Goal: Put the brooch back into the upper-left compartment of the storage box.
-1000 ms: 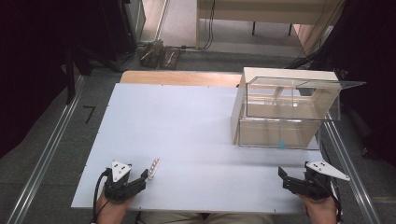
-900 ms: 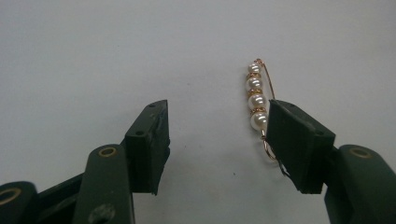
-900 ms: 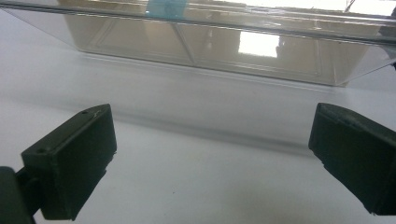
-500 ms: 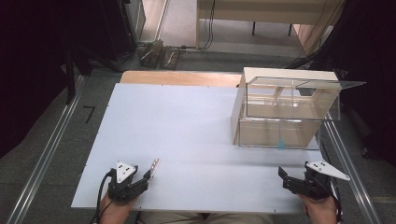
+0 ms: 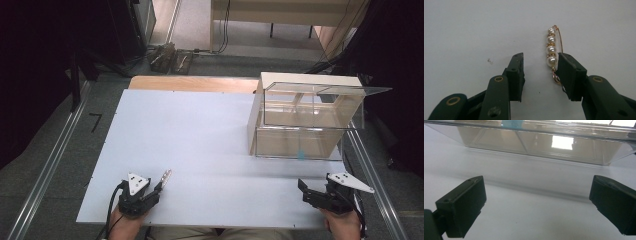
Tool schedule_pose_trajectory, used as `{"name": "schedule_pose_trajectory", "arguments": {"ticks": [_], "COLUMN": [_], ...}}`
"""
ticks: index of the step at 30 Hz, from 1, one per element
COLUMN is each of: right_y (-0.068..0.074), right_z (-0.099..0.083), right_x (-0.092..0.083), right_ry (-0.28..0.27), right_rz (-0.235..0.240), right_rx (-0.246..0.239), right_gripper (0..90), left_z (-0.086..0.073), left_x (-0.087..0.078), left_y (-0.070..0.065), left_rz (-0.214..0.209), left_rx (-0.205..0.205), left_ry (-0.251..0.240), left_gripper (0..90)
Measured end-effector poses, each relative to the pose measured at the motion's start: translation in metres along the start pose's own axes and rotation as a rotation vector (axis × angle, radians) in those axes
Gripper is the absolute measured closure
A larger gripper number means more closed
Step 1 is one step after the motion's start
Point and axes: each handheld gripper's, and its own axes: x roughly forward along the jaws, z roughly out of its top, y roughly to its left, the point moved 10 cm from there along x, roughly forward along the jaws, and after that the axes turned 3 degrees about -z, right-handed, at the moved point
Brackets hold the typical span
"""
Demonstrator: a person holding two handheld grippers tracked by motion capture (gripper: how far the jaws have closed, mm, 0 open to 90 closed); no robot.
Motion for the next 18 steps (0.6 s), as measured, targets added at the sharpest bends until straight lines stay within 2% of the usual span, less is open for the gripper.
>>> {"name": "schedule_pose_trajectory", "arguments": {"ticks": [7,18], "right_y": [-0.0004,-0.0001], "right_z": [-0.0004,-0.0012], "right_x": [0.0006,0.0011], "right_ry": [0.003,0.010], "right_rz": [0.000,-0.002], "right_rx": [-0.003,-0.002], "right_gripper": [0.0,0.0], "left_z": [-0.0012,-0.0020], "left_x": [0.0011,0.0018], "left_y": [-0.0013,-0.0066], "left_rz": [0.009,0.001], "left_rx": [0.015,0.049], "left_ry": [0.008,0.011], "left_gripper": [69.5,83.0]}}
